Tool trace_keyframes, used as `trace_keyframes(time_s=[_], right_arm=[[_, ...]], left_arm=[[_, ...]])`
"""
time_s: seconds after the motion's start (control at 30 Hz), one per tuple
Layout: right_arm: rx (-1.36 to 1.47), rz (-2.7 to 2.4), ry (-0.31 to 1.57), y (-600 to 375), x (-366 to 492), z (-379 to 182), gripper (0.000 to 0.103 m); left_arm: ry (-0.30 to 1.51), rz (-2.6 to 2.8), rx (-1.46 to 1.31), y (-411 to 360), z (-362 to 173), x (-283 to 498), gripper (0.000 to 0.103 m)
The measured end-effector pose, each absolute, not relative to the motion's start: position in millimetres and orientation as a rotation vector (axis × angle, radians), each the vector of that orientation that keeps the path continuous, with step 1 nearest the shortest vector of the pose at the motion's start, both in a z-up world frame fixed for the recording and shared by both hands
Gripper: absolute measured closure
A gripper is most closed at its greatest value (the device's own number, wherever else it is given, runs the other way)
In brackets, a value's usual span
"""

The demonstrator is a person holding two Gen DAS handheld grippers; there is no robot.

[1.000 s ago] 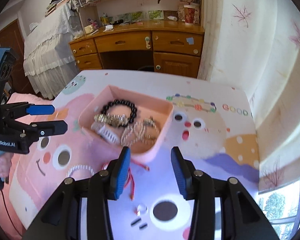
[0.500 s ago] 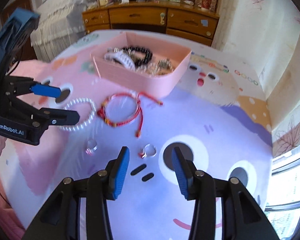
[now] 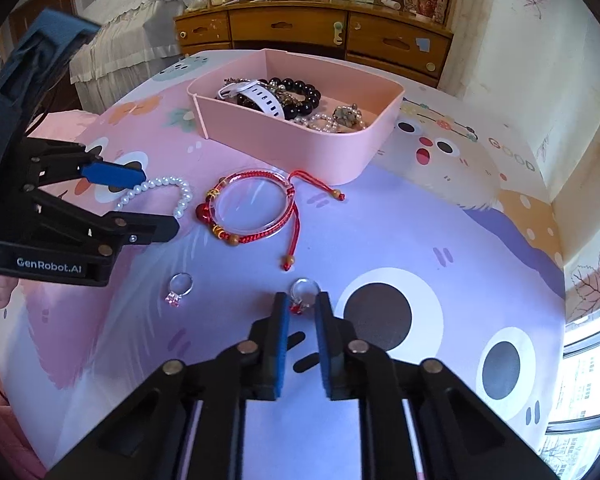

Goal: Organize jewelry
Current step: 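Grasp the silver ring with red stone with the right gripper while the left gripper grasps the pearl bracelet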

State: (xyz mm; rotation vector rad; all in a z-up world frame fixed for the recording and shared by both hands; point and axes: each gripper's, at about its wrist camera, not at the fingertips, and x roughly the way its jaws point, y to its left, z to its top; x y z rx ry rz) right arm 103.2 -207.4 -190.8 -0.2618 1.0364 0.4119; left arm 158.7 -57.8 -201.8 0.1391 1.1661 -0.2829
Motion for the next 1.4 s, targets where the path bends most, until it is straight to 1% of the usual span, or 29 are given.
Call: trace_keyframes(time_s=[0.03, 0.07, 0.1, 0.37, 0.4, 0.43, 0.77, 0.83, 0.9, 1.1, 1.2, 1.27, 1.3, 1.4], right_arm=[[-0.255, 0.414, 1.039, -208.7, 104.4, -190.8, 0.095], [-0.245, 0.419, 1.041, -209.9, 105.3, -190.6, 0.095], [-0.237, 0.422, 1.04, -210.7, 105.5, -190.5, 0.096], [-0.211, 0.421, 1.05, -212.3, 105.9, -190.6, 0.096], [-0.211, 0.421, 1.053, -212.2, 106.2, -190.4, 0.096], [-0.211, 0.423, 1.056, -211.9, 106.2, -190.0, 0.096], [-0.193, 0.438, 1.045, -206.9, 104.9, -179.5, 0.096], [-0.193, 0.436, 1.043, -206.6, 103.7, -177.6, 0.096], [-0.194, 0.434, 1.044, -206.6, 102.9, -176.3, 0.096], [-0.187, 0.417, 1.05, -210.3, 101.4, -174.3, 0.096], [-0.183, 0.411, 1.05, -213.1, 102.1, -172.6, 0.096], [-0.181, 0.407, 1.05, -214.5, 102.7, -171.4, 0.096], [-0.18, 0.404, 1.05, -215.4, 102.4, -171.1, 0.096], [-0.174, 0.395, 1.053, -218.6, 102.3, -170.2, 0.096]], left_arm=[[1.159, -0.286, 0.14, -57.5, -200.9, 158.3, 0.065], [1.152, -0.285, 0.138, -56.3, -199.9, 158.2, 0.084], [1.152, -0.287, 0.13, -55.1, -199.9, 158.7, 0.09], [1.131, -0.277, 0.1, -47.4, -196.7, 148.3, 0.092], [1.125, -0.277, 0.096, -47.1, -195.2, 146.2, 0.095], [1.114, -0.286, 0.089, -46.5, -192.0, 144.2, 0.103], [1.178, -0.305, 0.061, -37.3, -188.9, 141.9, 0.103], [1.19, -0.324, 0.036, -35.1, -184.4, 141.5, 0.1], [1.197, -0.358, 0.035, -36.7, -182.6, 140.2, 0.092], [1.226, -0.415, 0.121, -53.8, -187.8, 134.2, 0.083], [1.235, -0.417, 0.163, -58.8, -192.5, 133.7, 0.081], [1.225, -0.42, 0.18, -61.3, -194.4, 133.7, 0.082], [1.22, -0.43, 0.185, -61.7, -194.5, 133.4, 0.091], [1.203, -0.436, 0.225, -63.2, -195.1, 132.9, 0.098]])
